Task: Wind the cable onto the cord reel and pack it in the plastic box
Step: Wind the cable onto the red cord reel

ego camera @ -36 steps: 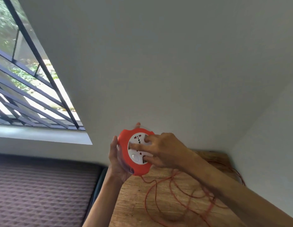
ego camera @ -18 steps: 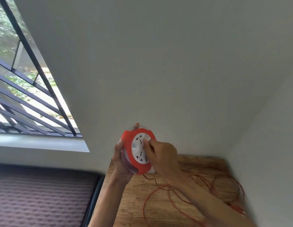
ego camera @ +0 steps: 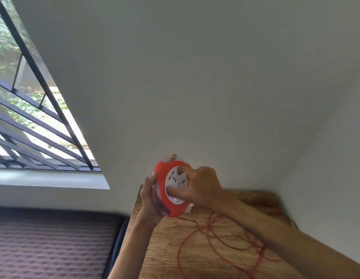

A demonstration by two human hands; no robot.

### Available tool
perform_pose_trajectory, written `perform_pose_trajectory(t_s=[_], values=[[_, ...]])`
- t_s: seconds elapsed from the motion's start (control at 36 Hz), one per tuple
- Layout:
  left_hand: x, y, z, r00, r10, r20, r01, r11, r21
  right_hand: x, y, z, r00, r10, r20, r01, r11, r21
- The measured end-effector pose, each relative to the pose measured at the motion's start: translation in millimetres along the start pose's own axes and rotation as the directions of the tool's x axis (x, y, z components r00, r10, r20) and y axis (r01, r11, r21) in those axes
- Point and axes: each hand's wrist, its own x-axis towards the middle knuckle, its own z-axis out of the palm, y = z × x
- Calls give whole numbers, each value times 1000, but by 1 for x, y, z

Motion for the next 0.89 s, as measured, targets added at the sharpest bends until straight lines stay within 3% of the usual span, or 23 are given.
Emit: perform_pose_trajectory(t_s=[0.03,0.08,0.14,0.17,0.19,0.25,0.28,0.31,0.33,0.36,0.42,0.5,0.69,0.75,0.81,0.83,0.89], values=[[1,-1,0,1000,3,-8,-3,1000,0,2,-6,2,975,221,27,-223,970,94],[6,-1,-1,999,36,-36,-37,999,-14,6,-8,7,805,563,190,-592,733,337],[9,4,2,996,66,-52,-67,998,-16,6,-7,8,648,660,380,-744,440,503],[10,6,4,996,72,-54,-73,997,-7,5,-8,10,632,656,412,-755,400,520],[10,7,4,996,68,-51,-68,998,1,4,-9,11,663,638,392,-734,447,512],[10,6,3,996,63,-57,-63,998,8,1,-11,14,810,549,207,-585,733,347],[9,6,1,996,66,-61,-66,998,7,1,-10,14,899,430,82,-438,877,197],[9,6,0,996,65,-66,-65,998,7,0,-7,13,970,242,-26,-241,970,44],[8,8,-2,996,60,-65,-60,998,4,-2,-2,12,996,11,-83,-18,996,-83],[7,9,-3,997,51,-57,-51,999,-4,-5,3,11,978,-201,-60,190,969,-156],[5,13,-5,998,32,-53,-34,999,-34,-7,15,6,907,-411,89,420,898,-130],[5,14,-10,999,0,-39,-3,996,-85,-2,28,-5,836,-488,252,529,838,-132],[5,6,-8,997,-72,14,73,993,-91,9,38,-5,760,-578,296,640,744,-190],[7,3,-4,999,-51,6,51,995,-85,10,35,-3,836,-514,191,544,822,-171],[10,1,0,1000,-5,0,5,999,-53,10,21,0,974,-208,90,212,976,-40],[11,1,2,1000,6,3,-6,999,-46,11,14,2,997,4,71,-7,999,46],[13,1,4,1000,26,6,-25,998,-60,16,6,8,917,377,133,-399,886,236]])
